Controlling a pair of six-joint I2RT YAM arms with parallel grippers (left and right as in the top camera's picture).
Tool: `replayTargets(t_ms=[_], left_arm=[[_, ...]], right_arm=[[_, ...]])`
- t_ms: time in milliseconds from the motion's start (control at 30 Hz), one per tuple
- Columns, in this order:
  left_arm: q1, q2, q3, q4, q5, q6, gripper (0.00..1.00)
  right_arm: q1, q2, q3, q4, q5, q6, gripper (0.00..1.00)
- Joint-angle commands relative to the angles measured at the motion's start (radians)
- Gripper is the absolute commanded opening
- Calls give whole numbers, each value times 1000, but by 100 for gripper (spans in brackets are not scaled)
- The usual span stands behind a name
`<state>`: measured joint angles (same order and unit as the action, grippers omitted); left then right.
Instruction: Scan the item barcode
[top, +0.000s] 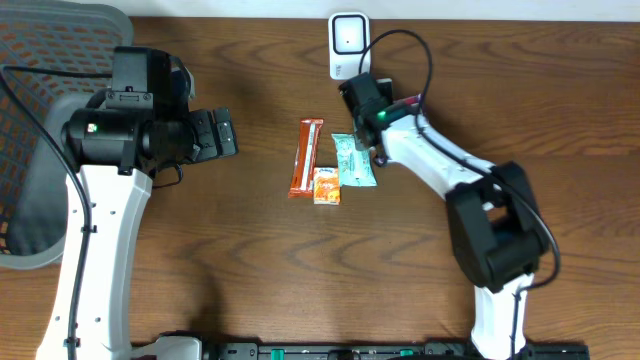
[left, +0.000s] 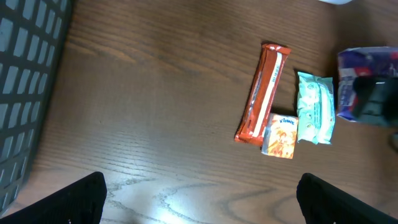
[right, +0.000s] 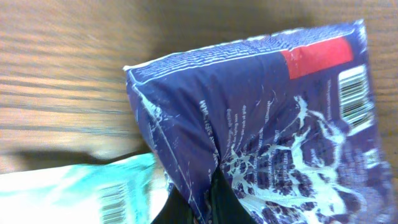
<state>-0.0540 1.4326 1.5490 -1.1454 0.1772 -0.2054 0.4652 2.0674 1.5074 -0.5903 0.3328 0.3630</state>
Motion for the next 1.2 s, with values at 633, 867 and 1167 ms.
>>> replayTargets(t_ms=[633,867,1167], left_arm=[[3,5,5,-2,-6,3,98],[3,5,5,-2,-6,2,98],[3,5,5,-2,-6,2,98]], right_arm=[[-623,-67,-217,78,-1622,-64,4],[-770,-110,-191,-66,-1308,-84,25],[-764,-261,-98,-312,-886,-178,57]])
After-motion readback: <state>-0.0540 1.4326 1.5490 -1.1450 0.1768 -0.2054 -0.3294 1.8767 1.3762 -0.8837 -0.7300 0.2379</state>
